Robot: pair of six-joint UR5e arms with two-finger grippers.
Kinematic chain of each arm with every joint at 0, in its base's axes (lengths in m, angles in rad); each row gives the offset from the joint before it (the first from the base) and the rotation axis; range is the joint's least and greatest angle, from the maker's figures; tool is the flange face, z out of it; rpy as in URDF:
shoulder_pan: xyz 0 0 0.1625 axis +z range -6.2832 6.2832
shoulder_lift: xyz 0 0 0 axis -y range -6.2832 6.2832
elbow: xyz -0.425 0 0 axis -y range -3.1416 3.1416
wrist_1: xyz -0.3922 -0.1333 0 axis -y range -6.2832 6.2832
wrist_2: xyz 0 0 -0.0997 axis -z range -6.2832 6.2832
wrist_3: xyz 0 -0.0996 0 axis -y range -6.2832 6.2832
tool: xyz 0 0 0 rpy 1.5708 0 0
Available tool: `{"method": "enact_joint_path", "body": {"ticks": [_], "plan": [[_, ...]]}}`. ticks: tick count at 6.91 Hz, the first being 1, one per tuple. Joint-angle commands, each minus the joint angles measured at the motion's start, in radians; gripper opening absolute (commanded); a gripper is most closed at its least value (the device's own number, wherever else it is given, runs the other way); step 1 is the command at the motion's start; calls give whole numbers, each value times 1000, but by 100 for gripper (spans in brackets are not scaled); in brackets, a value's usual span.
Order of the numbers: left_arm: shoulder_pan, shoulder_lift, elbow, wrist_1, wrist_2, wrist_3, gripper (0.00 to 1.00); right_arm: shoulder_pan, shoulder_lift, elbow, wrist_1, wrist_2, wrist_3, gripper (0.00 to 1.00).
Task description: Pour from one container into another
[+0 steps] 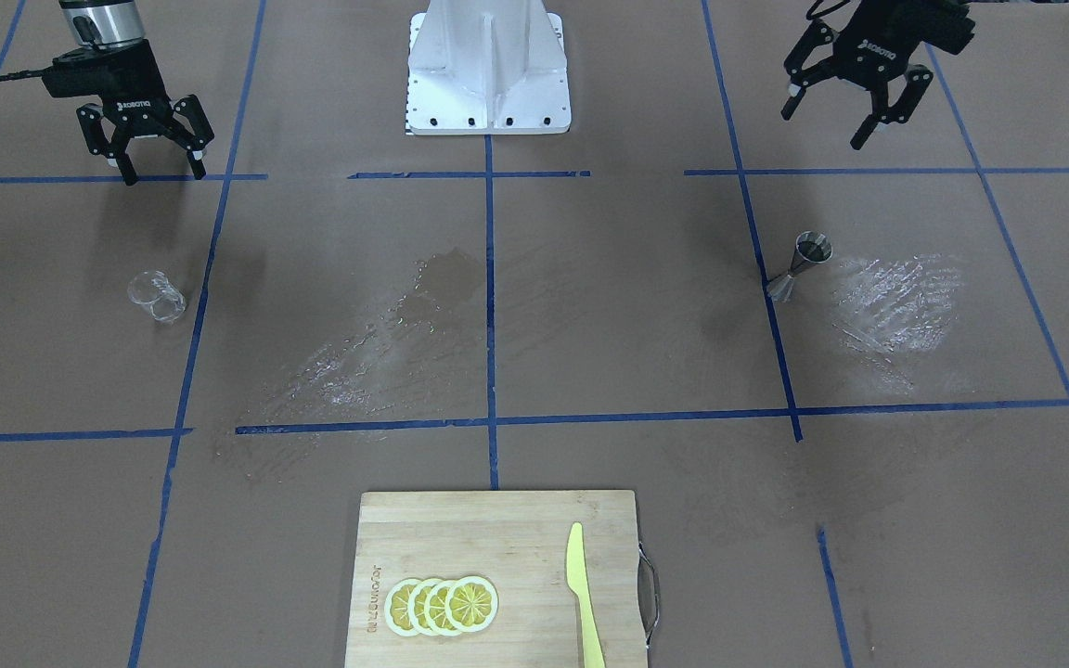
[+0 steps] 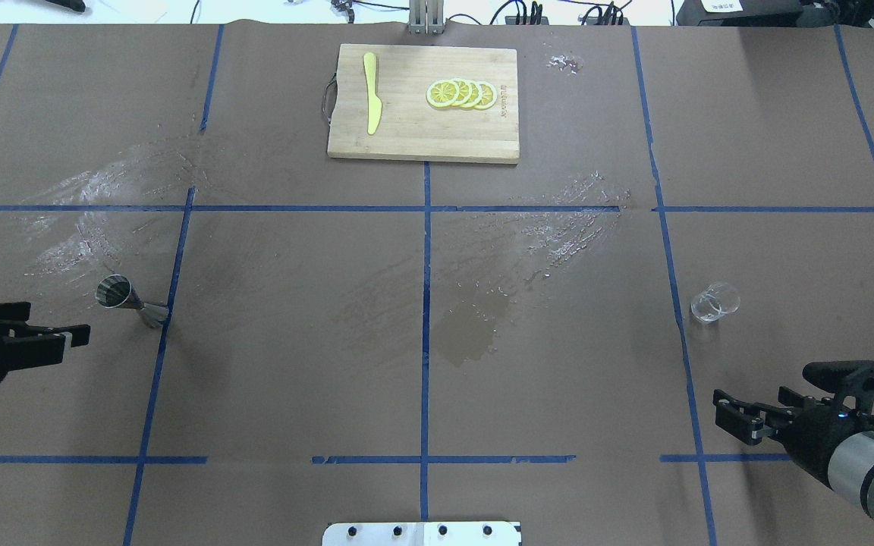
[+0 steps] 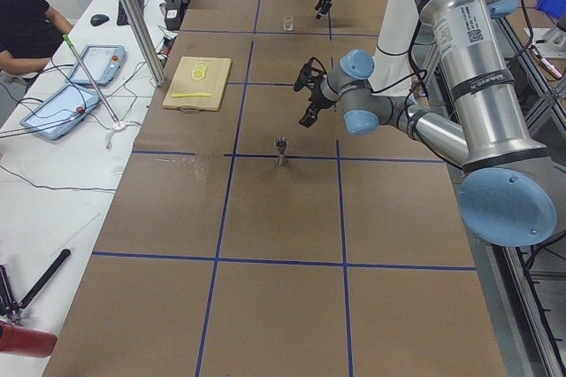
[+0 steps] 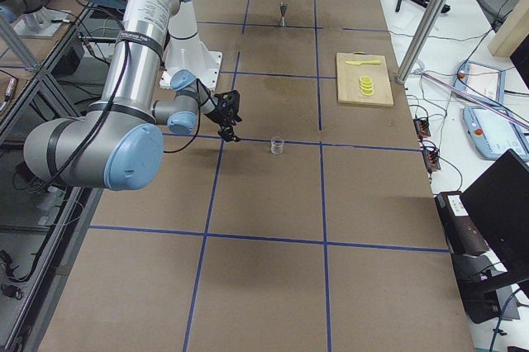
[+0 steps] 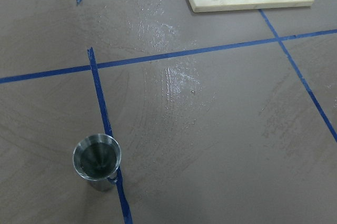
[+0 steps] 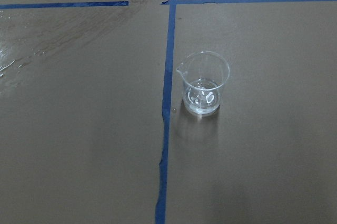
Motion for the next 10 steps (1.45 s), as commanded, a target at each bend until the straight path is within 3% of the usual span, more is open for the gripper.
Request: {"method": "enact_joint_path", "body": {"ticks": [1, 2, 3, 5, 6, 7, 8, 9, 10], "plan": [[-174, -32, -10, 120, -184, 162, 100, 36, 30, 198, -322, 107, 0, 100], [-260, -71, -19, 244, -211, 275, 100, 145, 125, 226, -472, 224, -41, 100], [-342, -135, -27, 383, -222, 410, 100, 227, 205, 236, -572, 279, -146, 100], [-546, -357, -16, 743, -222, 683, 100, 477, 369, 240, -752, 484, -359, 100], [-579, -479, 13, 912, -223, 754, 100, 574, 464, 234, -853, 579, -496, 100], [-611, -561, 68, 999, -255, 765, 100, 688, 545, 222, -959, 668, -638, 100], [-673, -565, 144, 992, -376, 822, 100, 825, 593, 170, -990, 780, -795, 100], [-795, -565, 253, 992, -526, 957, 100, 1001, 607, 77, -984, 949, -991, 100], [-881, -567, 376, 992, -598, 1100, 100, 1173, 626, -45, -983, 1101, -1219, 100]]}}
